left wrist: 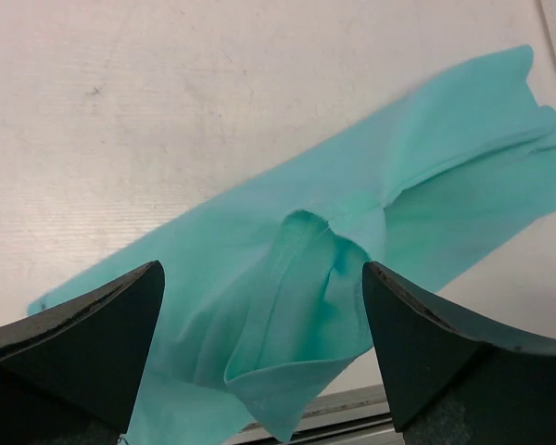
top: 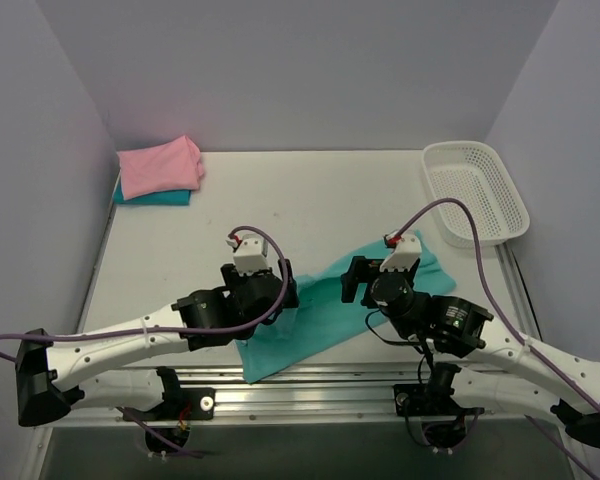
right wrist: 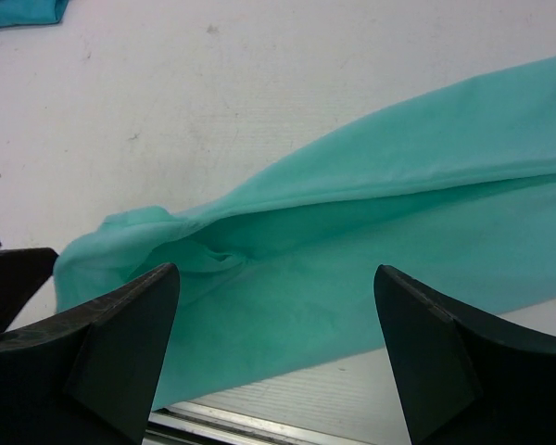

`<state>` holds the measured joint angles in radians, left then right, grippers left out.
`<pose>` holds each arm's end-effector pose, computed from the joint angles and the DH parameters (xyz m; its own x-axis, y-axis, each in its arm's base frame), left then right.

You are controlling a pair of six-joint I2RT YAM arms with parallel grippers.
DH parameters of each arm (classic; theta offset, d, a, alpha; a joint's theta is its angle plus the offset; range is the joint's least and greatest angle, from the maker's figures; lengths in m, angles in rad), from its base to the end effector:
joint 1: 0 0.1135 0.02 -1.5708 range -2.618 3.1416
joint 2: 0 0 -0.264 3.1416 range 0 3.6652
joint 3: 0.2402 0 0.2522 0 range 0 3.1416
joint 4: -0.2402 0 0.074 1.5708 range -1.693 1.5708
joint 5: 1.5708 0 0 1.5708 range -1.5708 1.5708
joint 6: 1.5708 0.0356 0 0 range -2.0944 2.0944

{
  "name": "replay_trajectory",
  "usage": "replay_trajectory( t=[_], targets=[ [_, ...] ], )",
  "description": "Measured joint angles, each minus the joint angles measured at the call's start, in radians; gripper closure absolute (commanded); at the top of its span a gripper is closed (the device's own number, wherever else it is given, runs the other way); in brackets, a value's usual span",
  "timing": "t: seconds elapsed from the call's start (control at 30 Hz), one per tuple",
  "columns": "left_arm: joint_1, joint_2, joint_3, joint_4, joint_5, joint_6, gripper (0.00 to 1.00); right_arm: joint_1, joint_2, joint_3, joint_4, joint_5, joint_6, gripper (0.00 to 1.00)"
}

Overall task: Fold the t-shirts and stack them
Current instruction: Fold the tshirt

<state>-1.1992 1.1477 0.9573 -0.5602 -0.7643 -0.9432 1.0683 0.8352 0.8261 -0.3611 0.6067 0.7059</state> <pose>0.1088 -0.2113 0.2988 -0.5411 -0.2206 -0.8115 0.0866 0.9452 -0.3148 0.1067 0.1520 0.3296 -0.4336 0.3176 -0.8433 -0.2401 0.8613 0.4478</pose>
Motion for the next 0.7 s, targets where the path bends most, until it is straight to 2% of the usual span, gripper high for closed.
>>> replay_trajectory(
  t=[0.17,0.33,0.4,0.57,0.7],
  targets=[
    [0.024,-0.024,-0.012,-0.013,-0.05,0.028,0.03,0.0,0.041,0.0,0.015,0.0,-0.001,0.18],
    [0.029,0.005,-0.039,-0.014,-0.021,0.083,0.03,0.0,0.07,0.0,0.022,0.0,-0.004,0.18],
    [0.03,0.034,-0.039,-0.015,0.02,0.112,0.02,0.0,0.073,0.0,0.025,0.0,-0.006,0.18],
    [0.029,0.178,-0.037,-0.016,0.18,0.182,0.06,0.0,0.076,0.0,0.053,0.003,-0.02,0.18],
    [0.032,0.312,-0.069,0.075,0.312,0.225,0.06,0.0,0.103,0.0,0.088,0.007,-0.03,0.2]
  ],
)
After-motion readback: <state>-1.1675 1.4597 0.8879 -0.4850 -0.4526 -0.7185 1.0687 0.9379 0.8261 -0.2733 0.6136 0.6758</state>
